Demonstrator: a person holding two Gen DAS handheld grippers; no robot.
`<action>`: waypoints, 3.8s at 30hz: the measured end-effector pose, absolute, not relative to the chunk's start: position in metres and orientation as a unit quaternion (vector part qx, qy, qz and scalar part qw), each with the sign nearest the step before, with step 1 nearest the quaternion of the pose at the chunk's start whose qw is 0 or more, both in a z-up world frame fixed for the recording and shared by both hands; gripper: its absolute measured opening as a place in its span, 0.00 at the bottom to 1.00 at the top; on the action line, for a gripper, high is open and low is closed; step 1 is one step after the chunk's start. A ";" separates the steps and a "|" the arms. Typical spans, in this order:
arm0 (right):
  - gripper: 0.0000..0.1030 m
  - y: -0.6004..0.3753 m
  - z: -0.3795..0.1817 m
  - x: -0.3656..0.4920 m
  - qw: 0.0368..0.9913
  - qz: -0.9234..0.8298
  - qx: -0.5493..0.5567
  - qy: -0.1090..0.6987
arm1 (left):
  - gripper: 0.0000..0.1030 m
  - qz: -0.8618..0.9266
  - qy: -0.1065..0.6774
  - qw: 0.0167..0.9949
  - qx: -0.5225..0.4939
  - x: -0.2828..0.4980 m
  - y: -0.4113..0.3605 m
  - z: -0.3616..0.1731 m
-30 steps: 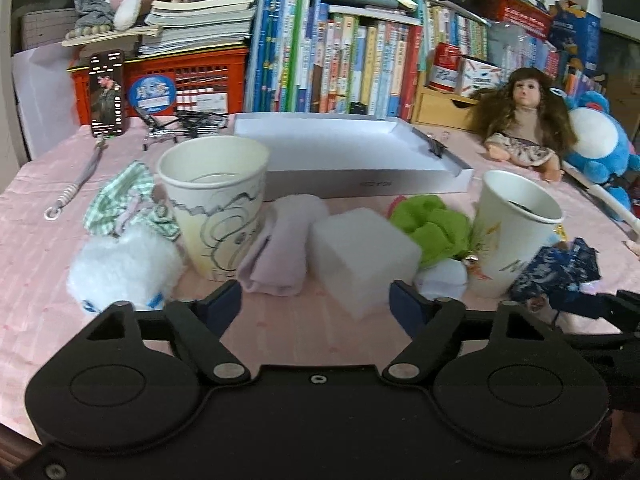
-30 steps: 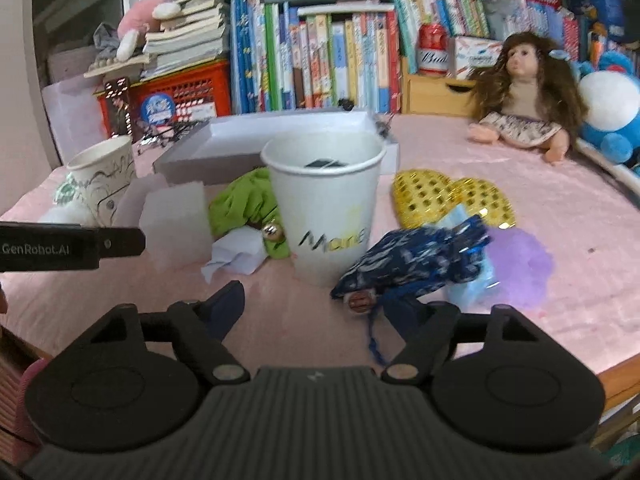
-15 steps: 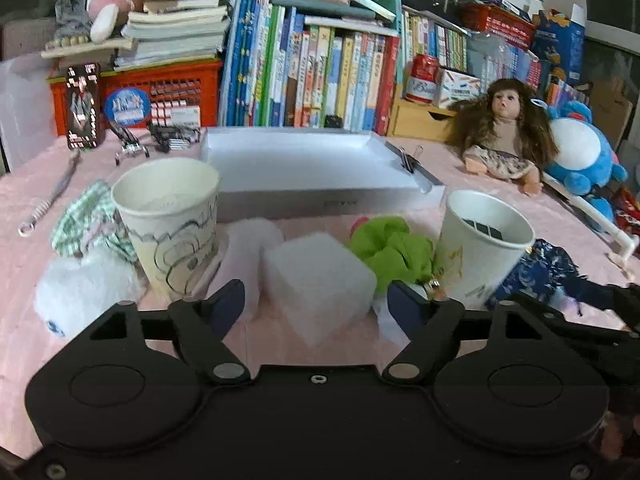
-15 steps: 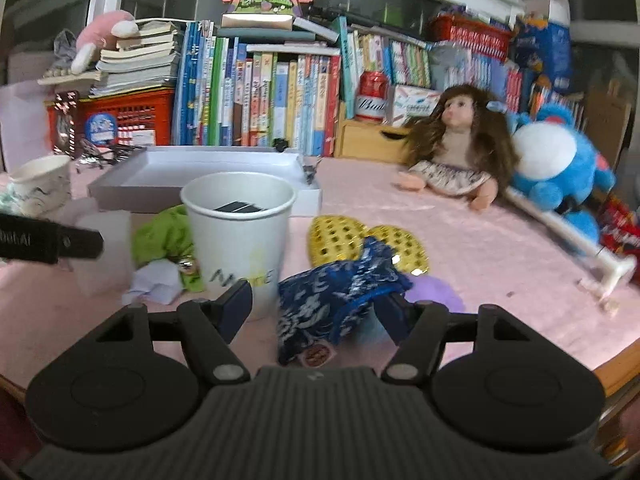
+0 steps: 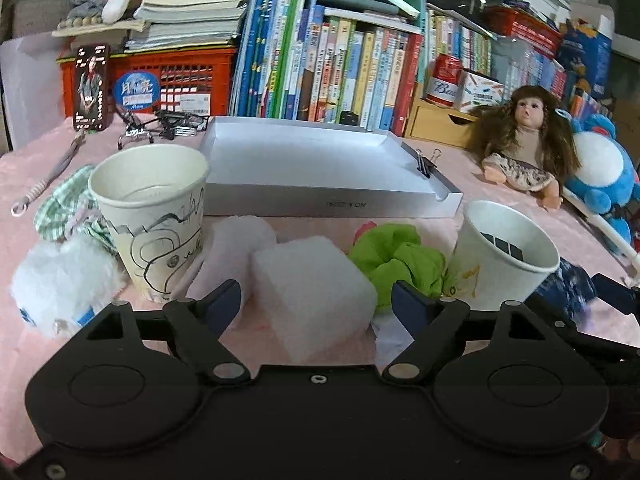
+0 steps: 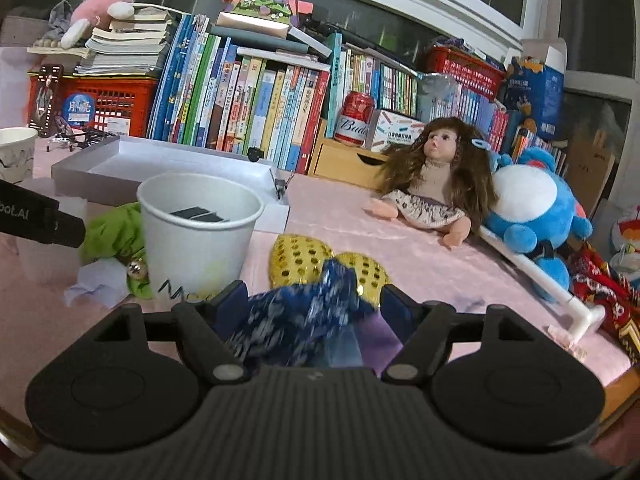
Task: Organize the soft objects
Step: 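Move the right tool to the blue floral pouch while the left tool approaches the white sponge block, then close the right tool on the blue pouch while the left tool closes on the white sponge, then carry the blue pouch with the right tool while the left tool carries the sponge to the white tray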
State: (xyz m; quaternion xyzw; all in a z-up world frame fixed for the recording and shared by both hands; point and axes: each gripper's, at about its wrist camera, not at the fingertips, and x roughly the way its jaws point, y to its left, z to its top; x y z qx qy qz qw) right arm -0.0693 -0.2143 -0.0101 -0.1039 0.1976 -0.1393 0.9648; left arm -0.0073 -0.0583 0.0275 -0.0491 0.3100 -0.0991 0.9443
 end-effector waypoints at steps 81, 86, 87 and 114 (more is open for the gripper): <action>0.60 -0.250 -0.026 -0.111 0.950 -0.092 0.231 0.187 | 0.80 -0.064 0.326 0.941 -0.063 -0.032 -0.035 -0.001; 0.43 -0.251 -0.029 -0.099 0.950 -0.118 0.227 0.177 | 0.71 -0.053 0.314 0.946 -0.059 -0.029 -0.038 -0.005; 0.36 -0.251 -0.029 -0.096 0.949 -0.121 0.228 0.179 | 0.62 -0.056 0.313 0.946 -0.057 -0.029 -0.039 -0.004; 0.17 -0.260 0.049 -0.085 0.981 -0.100 0.133 0.098 | 0.55 -0.146 0.234 0.961 -0.035 -0.027 -0.036 0.095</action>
